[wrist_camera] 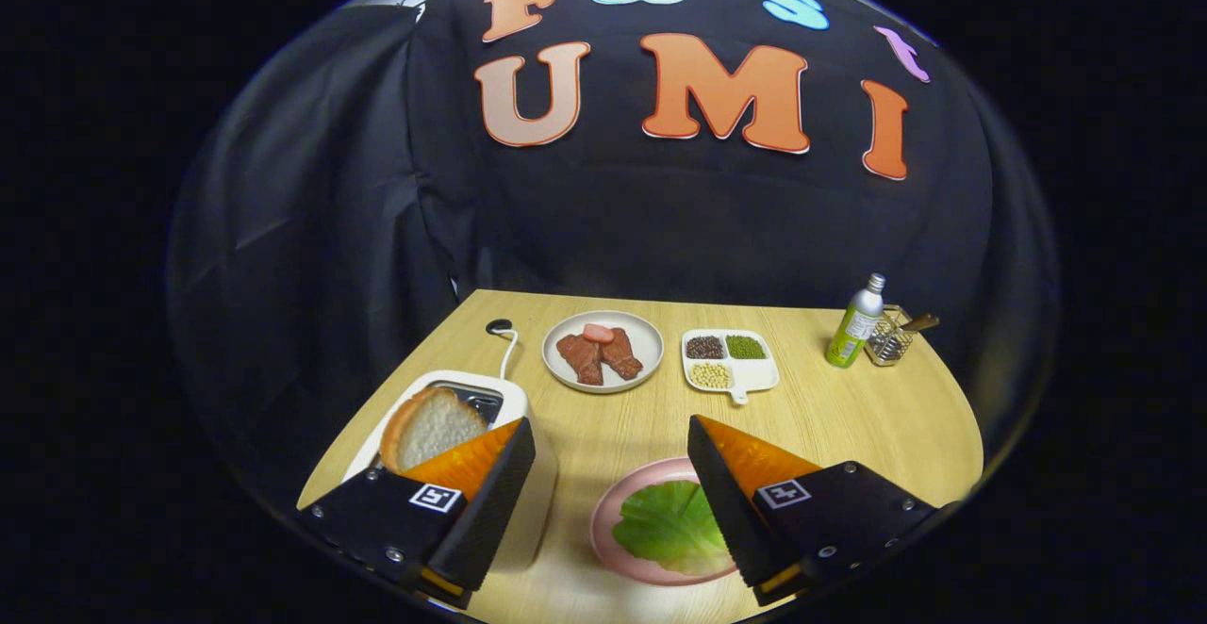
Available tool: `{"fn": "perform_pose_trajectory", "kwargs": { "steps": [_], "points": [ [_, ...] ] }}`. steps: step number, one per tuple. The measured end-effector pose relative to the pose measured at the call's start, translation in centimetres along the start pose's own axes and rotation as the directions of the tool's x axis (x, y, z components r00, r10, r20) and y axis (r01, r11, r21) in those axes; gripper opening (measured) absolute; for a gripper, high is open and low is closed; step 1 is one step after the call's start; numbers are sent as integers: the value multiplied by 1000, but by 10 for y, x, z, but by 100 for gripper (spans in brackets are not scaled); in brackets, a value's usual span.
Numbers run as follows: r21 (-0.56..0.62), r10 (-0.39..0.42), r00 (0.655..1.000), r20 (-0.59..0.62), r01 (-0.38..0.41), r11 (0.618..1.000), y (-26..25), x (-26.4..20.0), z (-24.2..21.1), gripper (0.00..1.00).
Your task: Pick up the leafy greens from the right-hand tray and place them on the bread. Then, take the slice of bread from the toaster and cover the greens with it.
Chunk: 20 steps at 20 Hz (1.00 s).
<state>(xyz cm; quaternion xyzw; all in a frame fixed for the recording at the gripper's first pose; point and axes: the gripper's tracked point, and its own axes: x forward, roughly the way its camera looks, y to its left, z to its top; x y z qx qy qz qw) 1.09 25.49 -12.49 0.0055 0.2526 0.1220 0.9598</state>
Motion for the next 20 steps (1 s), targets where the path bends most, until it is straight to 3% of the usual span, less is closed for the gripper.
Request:
{"fn": "perform_pose_trajectory", "kwargs": {
  "steps": [8, 16, 20],
  "points": [
    [28, 41, 997, 68, -43, 999, 59, 4, 31, 98],
    [-18, 66, 997, 31, -65, 998, 102, 17, 7, 98],
    [-46, 67, 998, -6, -67, 997, 111, 22, -10, 88]
  ]
}}
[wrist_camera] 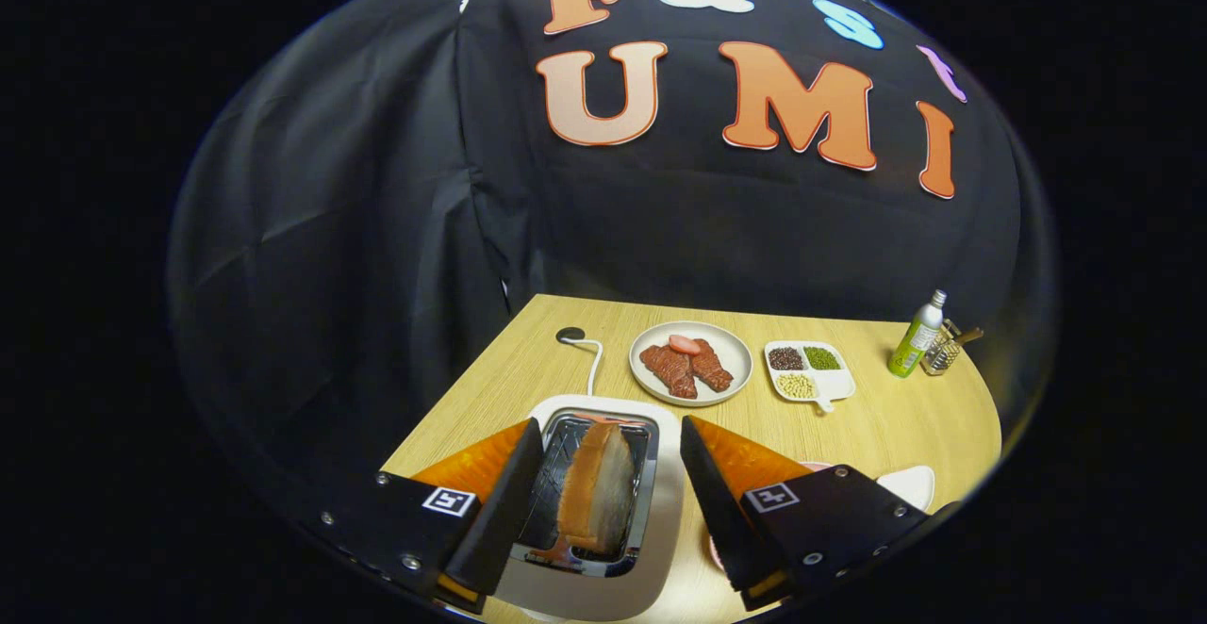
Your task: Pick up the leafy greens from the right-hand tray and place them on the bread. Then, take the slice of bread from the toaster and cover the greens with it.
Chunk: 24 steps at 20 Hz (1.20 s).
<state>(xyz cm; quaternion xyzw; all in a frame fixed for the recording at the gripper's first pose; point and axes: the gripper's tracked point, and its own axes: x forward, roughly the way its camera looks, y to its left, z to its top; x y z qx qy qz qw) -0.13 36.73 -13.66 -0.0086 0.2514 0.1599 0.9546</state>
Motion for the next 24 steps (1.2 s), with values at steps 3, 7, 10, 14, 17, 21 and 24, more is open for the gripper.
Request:
{"fn": "perform_pose_trajectory", "kwargs": {
  "steps": [3, 7, 10, 14, 17, 21, 24],
  "points": [
    [-21, 0, 1000, -28, 0, 1000, 3, 2, -11, 77],
    [-41, -9, 998, -62, 7, 999, 3, 4, -25, 57],
    [-35, -7, 997, -75, 5, 999, 3, 3, -29, 40],
    [-30, -14, 996, -83, 12, 999, 0, -1, -31, 17],
    [-6, -12, 997, -75, 11, 1000, -4, -6, -23, 13],
    [9, 9, 999, -43, -9, 1000, -4, -18, -5, 13],
    [18, 21, 1000, -19, -20, 1000, -4, -27, 8, 13]
  ]
}}
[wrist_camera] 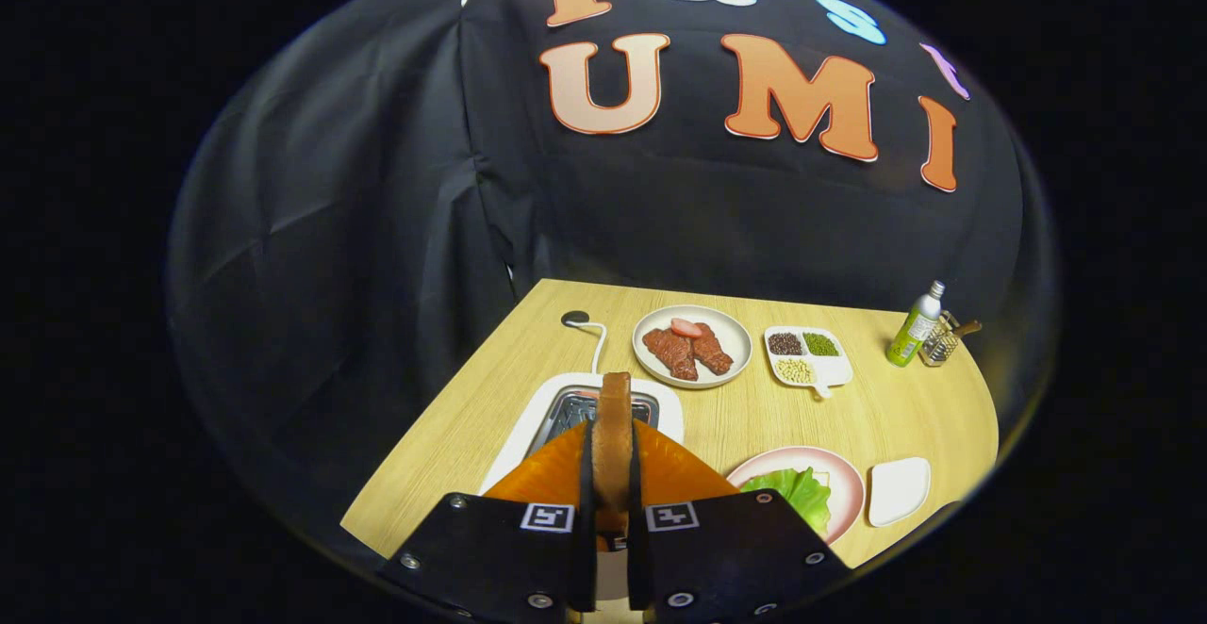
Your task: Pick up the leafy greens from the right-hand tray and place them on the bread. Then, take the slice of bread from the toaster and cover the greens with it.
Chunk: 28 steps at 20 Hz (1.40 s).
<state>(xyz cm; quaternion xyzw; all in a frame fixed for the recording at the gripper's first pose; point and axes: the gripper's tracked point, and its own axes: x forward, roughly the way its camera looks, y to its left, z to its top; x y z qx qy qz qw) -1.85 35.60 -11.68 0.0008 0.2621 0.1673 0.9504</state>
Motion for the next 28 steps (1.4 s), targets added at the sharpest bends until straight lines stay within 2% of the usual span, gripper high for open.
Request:
{"fn": "perform_pose_trajectory", "kwargs": {
  "steps": [9, 16, 24, 28],
  "points": [
    [60, 34, 998, 48, -37, 998, -13, -20, 25, 13],
    [80, -11, 997, 75, 5, 997, -55, -34, 29, 13],
    [105, -61, 998, 19, 59, 993, -109, -23, -7, 13],
    [112, -37, 999, -28, 40, 993, -118, -9, -37, 13]
  ]
}}
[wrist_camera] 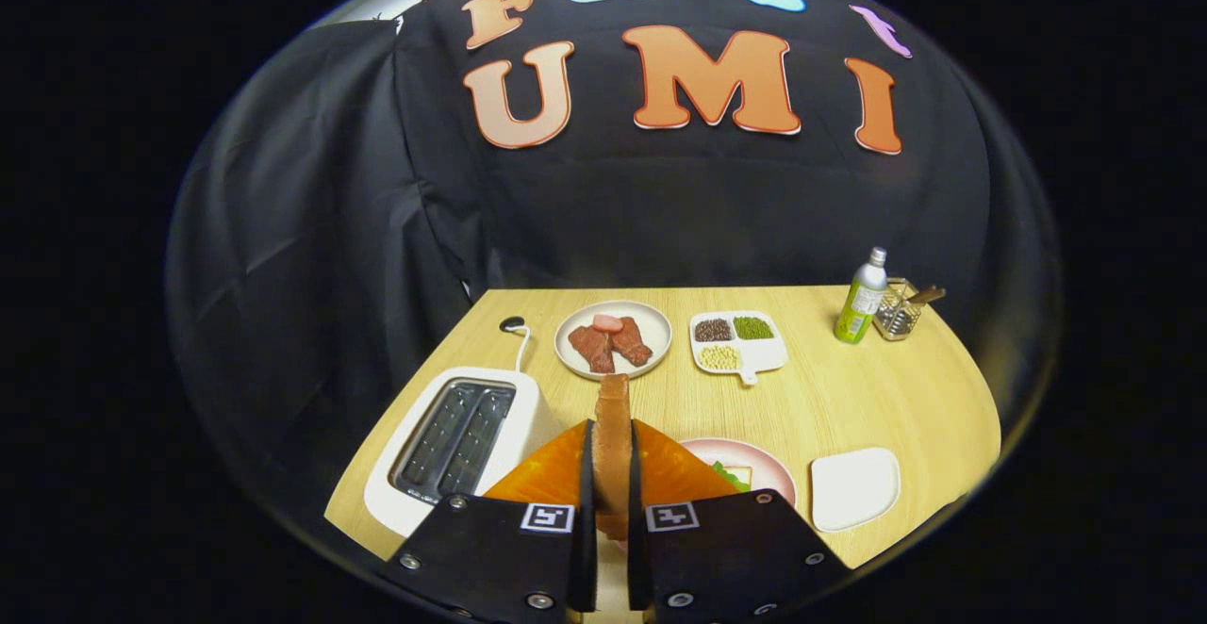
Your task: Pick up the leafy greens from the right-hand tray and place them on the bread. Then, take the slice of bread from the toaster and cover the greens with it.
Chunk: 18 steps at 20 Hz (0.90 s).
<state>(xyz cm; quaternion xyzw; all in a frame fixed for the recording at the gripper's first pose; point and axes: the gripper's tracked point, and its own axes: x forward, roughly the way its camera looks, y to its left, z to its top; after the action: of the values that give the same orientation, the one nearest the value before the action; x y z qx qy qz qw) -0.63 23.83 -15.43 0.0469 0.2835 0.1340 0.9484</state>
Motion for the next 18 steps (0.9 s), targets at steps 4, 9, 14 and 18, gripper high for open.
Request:
{"fn": "perform_pose_trajectory", "kwargs": {
  "steps": [4, 9, 14, 18],
  "points": [
    [17, 41, 998, -56, -40, 999, -9, 16, -31, 13],
    [58, 55, 993, -108, -49, 997, -29, 30, -58, 13],
    [58, 43, 990, -133, -35, 998, -58, 35, -69, 13],
    [79, 22, 985, -172, -9, 997, -81, 39, -80, 16]
  ]
}}
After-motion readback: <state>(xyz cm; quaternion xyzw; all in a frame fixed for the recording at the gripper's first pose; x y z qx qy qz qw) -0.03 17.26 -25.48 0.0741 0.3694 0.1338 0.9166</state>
